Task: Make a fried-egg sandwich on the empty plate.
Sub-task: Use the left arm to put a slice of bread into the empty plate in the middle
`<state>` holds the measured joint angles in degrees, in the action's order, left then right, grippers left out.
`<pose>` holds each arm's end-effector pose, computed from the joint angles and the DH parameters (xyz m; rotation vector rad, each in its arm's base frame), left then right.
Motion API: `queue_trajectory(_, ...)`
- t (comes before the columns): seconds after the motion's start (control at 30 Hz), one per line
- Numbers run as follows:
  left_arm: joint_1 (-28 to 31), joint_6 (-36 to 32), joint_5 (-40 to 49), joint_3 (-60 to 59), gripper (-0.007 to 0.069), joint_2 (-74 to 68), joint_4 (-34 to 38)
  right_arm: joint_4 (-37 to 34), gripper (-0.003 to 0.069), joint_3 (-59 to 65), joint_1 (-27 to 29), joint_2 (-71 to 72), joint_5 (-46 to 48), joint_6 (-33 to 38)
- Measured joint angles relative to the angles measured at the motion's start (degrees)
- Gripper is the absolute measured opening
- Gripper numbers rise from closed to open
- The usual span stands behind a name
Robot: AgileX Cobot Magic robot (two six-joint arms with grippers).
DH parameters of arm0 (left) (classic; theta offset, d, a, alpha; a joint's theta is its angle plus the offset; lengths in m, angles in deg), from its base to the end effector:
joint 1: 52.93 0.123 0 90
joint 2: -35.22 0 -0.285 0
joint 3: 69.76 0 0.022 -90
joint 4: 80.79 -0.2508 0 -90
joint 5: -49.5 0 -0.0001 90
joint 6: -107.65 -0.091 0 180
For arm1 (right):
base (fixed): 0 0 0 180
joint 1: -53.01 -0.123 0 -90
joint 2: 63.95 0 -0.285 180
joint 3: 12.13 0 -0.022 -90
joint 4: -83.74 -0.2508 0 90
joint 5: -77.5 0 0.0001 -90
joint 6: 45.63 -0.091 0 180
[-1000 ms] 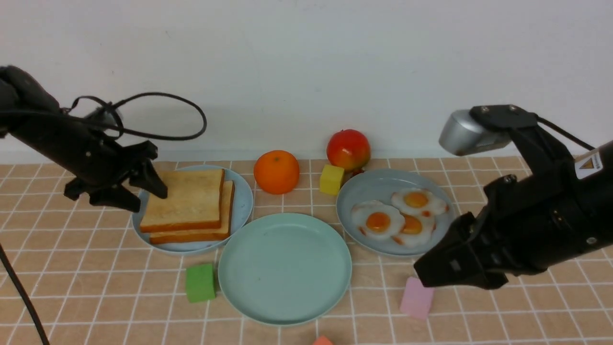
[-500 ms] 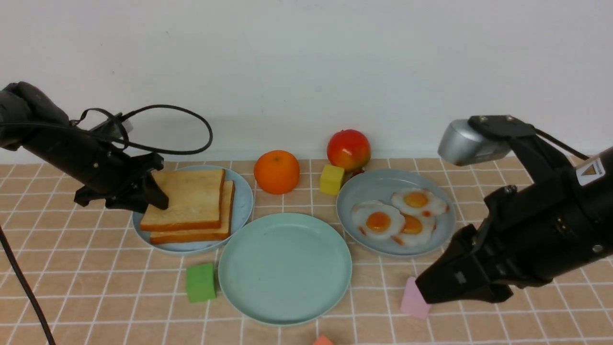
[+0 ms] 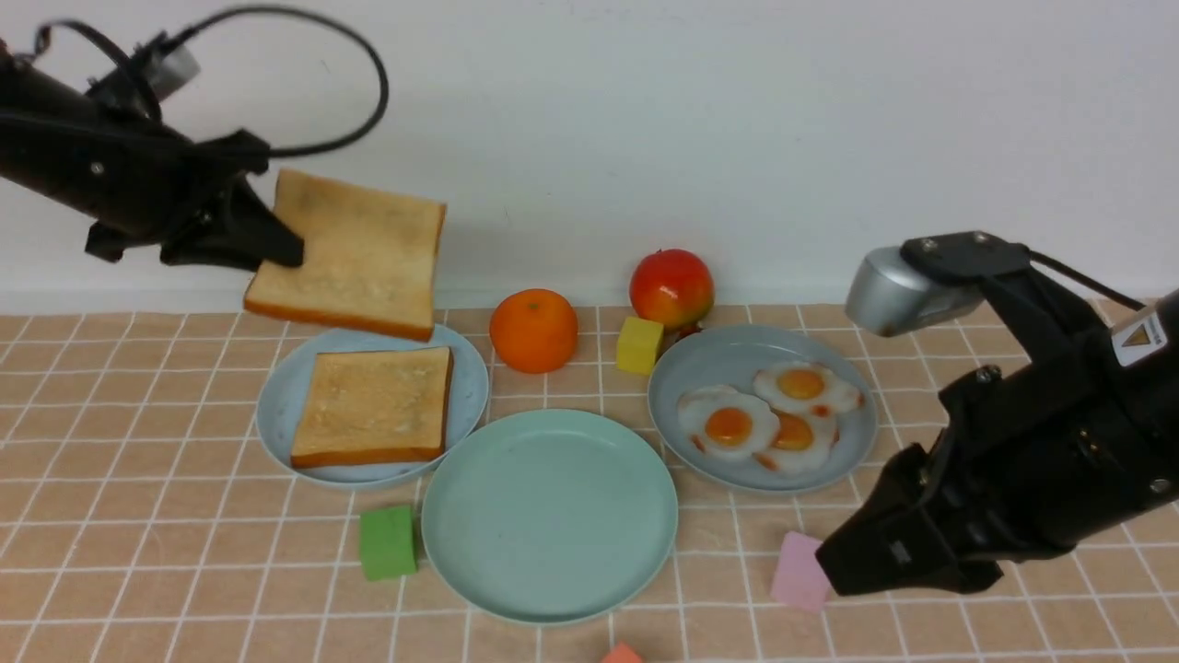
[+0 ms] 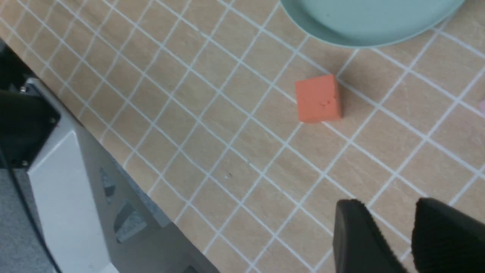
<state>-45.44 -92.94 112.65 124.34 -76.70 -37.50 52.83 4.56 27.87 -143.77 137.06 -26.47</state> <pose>0.3944 -0.0043 0.3109 -0.0127 2.5341 -0.8352 0.1996 0.1382 0.3248 -0.7809 2.5489 0.7401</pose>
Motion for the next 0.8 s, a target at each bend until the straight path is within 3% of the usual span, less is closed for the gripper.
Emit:
queue_trajectory(0.27, -9.2, -0.5, -7.8, -18.4, 0.0077, 4.9, 7.9, 0.7, 0.0241, 0.0, 0.0, 0.0, -0.2, 0.0)
queue_trajectory(0.43, -17.0, -0.5, -20.8, -29.1, 0.0077, 2.5, 11.5, 0.7, 0.0241, 0.0, 0.0, 0.0, -0.7, 0.0)
queue_trajectory(0.8, -19.2, 0.0, -28.1, -30.2, 0.0084, -1.0, 12.1, 0.5, 0.0241, 0.0, 0.0, 0.0, -0.6, 0.0)
